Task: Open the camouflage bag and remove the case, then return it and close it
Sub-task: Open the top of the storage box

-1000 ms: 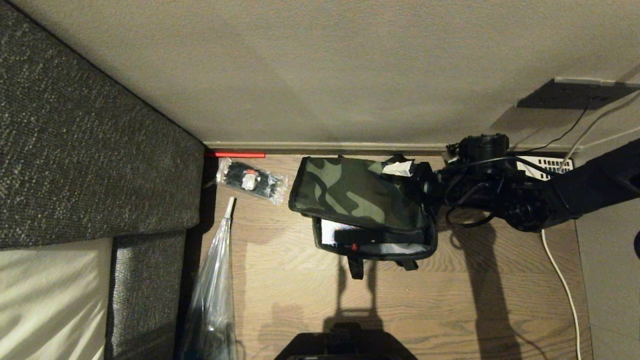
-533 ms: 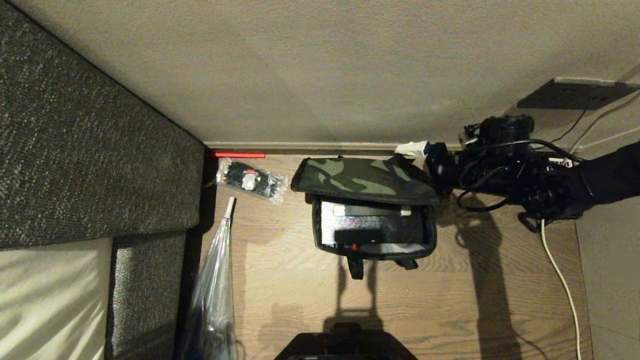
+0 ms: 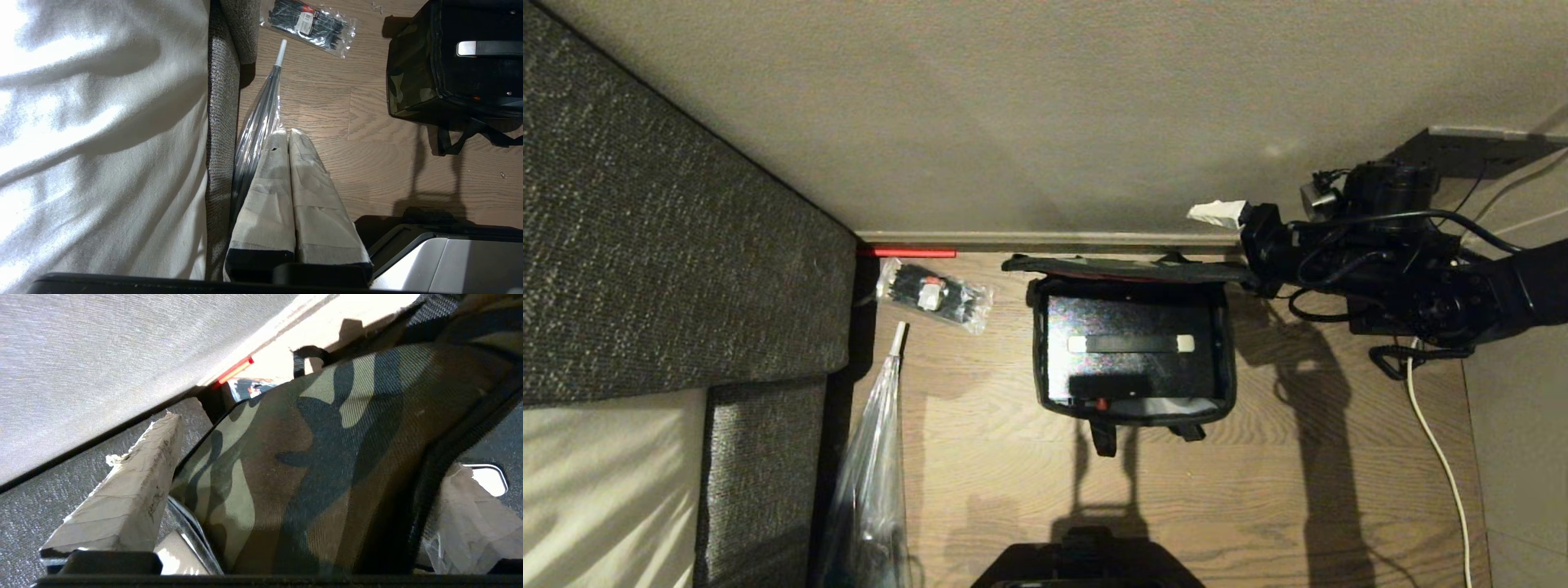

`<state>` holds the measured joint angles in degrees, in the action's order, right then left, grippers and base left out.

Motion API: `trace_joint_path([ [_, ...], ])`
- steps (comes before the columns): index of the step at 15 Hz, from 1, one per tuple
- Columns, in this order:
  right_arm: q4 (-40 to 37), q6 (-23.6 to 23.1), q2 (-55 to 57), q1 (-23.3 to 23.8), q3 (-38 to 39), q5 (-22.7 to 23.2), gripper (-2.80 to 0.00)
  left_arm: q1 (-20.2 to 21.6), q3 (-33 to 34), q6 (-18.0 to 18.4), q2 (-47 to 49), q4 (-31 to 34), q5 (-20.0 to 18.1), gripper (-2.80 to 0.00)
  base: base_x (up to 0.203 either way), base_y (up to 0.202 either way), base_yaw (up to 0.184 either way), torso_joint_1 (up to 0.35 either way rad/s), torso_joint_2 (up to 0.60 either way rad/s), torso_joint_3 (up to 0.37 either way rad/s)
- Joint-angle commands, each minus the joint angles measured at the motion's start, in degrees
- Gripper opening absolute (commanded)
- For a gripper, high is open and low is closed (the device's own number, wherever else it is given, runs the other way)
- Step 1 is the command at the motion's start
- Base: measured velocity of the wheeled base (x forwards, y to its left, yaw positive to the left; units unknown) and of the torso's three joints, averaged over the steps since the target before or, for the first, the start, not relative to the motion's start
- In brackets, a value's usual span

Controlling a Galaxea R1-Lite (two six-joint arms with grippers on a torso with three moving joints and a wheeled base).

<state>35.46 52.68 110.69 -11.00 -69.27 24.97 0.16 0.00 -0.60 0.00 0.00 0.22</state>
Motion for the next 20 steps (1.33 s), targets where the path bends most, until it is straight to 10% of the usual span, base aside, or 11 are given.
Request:
trace_joint_path([
  [1,0.35,-0.07,-1.01,0.01,0.54,0.17,0.00,0.02,0.00,-0.02,0.00,0.00,0.04,-2.80,0.000,0.000,0.000,0.000,0.00,0.000],
  [13,9.35,-4.40,-1.21,-0.03,3.60,0.26,0.00,0.02,0.00,-0.02,0.00,0.00,0.04,-2.80,0.000,0.000,0.000,0.000,0.00,0.000],
  [18,5.65,-13.17,-2.20,0.01,8.02,-0.12,0.00,0.02,0.00,-0.02,0.00,0.00,0.04,-2.80,0.000,0.000,0.000,0.000,0.00,0.000],
  [19,4.43,-14.00,-3.22,0.02,9.37,-0.21,-2.80,0.02,0.00,-0.02,0.00,0.00,0.04,-2.80,0.000,0.000,0.000,0.000,0.00,0.000],
  [20,3.69,-14.17,-4.70,0.08,11.15,-0.04,-2.80,0.02,0.00,-0.02,0.00,0.00,0.04,-2.80,0.000,0.000,0.000,0.000,0.00,0.000],
])
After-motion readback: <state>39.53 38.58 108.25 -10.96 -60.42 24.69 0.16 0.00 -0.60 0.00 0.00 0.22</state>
